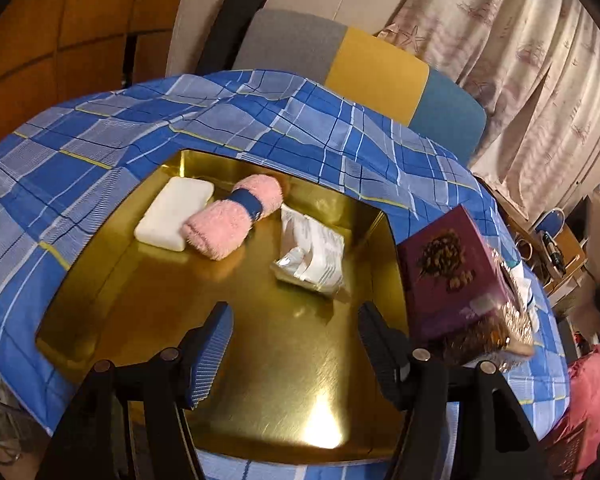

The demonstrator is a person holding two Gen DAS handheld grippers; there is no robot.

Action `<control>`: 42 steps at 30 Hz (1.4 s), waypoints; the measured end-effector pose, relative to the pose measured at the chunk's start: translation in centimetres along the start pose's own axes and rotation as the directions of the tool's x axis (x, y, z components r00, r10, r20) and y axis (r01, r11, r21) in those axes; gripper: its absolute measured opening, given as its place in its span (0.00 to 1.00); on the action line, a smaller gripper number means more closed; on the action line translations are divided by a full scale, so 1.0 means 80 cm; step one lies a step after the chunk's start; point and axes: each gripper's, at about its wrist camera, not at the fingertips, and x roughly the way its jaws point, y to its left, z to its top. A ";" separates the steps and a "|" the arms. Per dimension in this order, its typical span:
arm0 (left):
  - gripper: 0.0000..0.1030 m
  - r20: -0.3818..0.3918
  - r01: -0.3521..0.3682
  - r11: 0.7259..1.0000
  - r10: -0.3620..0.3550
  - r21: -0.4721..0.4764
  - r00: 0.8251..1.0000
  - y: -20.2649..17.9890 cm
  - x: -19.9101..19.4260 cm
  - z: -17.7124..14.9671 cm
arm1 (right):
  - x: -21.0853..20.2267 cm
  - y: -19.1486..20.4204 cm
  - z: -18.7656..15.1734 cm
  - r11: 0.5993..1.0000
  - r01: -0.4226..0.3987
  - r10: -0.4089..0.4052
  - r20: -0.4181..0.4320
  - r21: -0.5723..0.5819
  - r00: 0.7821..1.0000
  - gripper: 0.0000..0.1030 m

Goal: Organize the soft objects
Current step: 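Lower the beige rolled towel into the gold tray and open the right gripper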

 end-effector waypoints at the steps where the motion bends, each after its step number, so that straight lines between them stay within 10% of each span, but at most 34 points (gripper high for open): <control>1: 0.64 -0.002 -0.007 1.000 0.007 -0.002 1.000 0.004 -0.004 -0.004 | 0.015 0.013 0.001 1.000 -0.004 0.004 -0.021 -0.008 1.000 0.46; 12: 0.64 0.018 -0.020 0.991 0.022 -0.132 1.000 0.059 -0.030 -0.021 | 0.144 0.073 -0.013 0.998 -0.017 0.028 -0.182 0.062 0.983 0.46; 24: 0.64 0.070 -0.067 0.969 0.086 -0.239 0.994 0.105 -0.051 -0.003 | 0.255 0.106 0.021 0.961 0.263 -0.248 -0.159 0.085 0.956 0.55; 42: 0.64 0.035 -0.038 0.979 0.046 -0.201 0.998 0.082 -0.039 -0.013 | 0.176 0.120 0.001 0.987 0.159 -0.158 -0.077 0.000 0.984 0.68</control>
